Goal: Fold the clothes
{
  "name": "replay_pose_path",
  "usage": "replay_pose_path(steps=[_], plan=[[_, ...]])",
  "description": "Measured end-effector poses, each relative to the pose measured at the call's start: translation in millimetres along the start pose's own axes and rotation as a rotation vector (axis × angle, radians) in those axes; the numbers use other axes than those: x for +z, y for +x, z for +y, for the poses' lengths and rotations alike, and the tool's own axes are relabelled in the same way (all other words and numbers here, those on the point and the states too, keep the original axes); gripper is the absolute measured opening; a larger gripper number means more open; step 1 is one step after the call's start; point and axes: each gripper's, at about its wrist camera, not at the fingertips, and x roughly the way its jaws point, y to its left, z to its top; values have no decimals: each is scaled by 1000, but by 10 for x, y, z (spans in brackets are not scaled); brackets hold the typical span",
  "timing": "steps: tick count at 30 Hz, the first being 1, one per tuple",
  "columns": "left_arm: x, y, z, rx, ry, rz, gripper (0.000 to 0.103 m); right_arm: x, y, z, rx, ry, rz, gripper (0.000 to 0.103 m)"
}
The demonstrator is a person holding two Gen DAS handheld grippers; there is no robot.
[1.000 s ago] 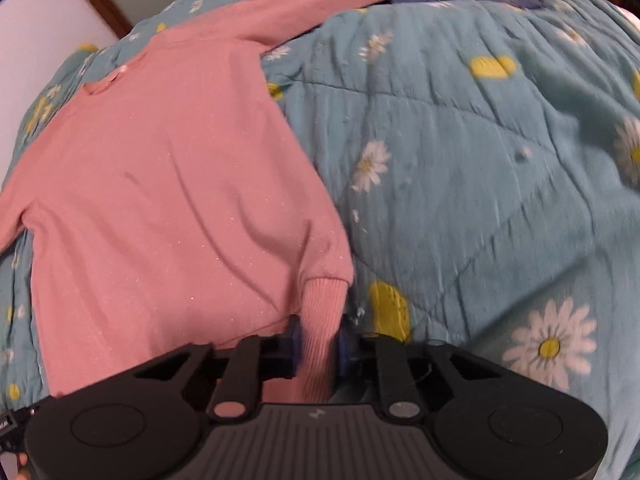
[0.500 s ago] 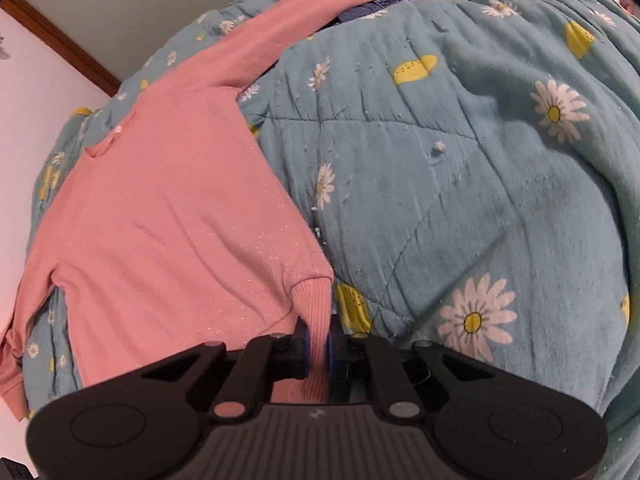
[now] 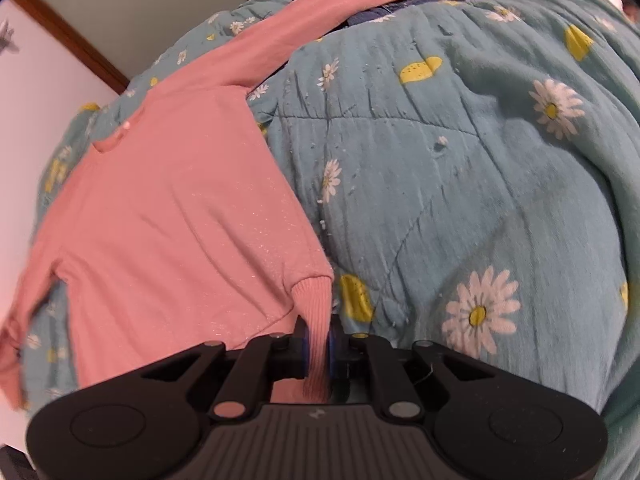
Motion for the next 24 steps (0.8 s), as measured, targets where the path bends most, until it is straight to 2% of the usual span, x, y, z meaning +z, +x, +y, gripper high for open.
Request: replay_pose_path(steps=[3, 5, 10, 14, 16, 18, 20, 22, 24], plan=[[47, -272, -13, -24, -18, -20, 7, 54, -86, 9, 13, 6, 27, 8], [54, -326, -19, -10, -12, -15, 7, 61, -36, 10, -15, -5, 46, 8], [-59, 69, 111, 134, -2, 75, 5, -21, 227, 8, -122, -65, 76, 6], [-38, 93, 52, 152, 18, 81, 5, -79, 207, 79, -148, -142, 72, 8], [-43, 64, 11, 170, 34, 80, 13, -107, 163, 125, -156, -185, 68, 13], [-49, 14, -19, 178, 32, 67, 16, -133, 106, 166, -162, -222, 63, 17], [-83, -174, -11, 179, 31, 20, 17, -150, -17, 191, -166, -243, 42, 24], [-96, -360, -8, 175, 30, -38, 27, -186, -185, 219, -193, -276, -13, 34], [-92, -554, -7, 171, 23, -113, 35, -230, -349, 251, -243, -303, -91, 40]])
